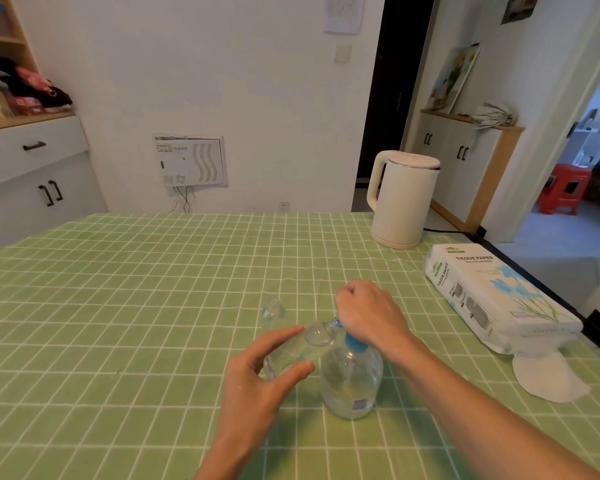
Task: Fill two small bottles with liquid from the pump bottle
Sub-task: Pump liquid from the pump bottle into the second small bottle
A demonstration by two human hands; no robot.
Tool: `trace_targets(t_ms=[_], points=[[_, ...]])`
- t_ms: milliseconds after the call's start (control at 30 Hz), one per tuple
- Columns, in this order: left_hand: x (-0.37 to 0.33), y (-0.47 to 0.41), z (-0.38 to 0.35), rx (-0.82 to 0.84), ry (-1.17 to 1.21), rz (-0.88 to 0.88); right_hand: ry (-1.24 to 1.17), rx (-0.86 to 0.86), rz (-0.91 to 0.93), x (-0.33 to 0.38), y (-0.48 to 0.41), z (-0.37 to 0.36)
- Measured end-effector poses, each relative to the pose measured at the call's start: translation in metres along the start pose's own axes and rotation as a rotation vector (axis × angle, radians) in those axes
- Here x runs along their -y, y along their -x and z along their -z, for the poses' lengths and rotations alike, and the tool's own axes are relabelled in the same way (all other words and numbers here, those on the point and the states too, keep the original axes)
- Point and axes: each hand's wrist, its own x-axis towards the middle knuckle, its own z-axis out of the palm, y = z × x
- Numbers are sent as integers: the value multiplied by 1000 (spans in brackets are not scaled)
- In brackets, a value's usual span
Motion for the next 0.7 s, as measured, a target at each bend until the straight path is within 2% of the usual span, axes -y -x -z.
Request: trace_targets(t_ms=[267,700], points=[[-8,0,1,-11,6,15,-9,21,37,3,-4,8],[0,1,-1,6,2,3,-12,14,-4,-2,-1,-3]])
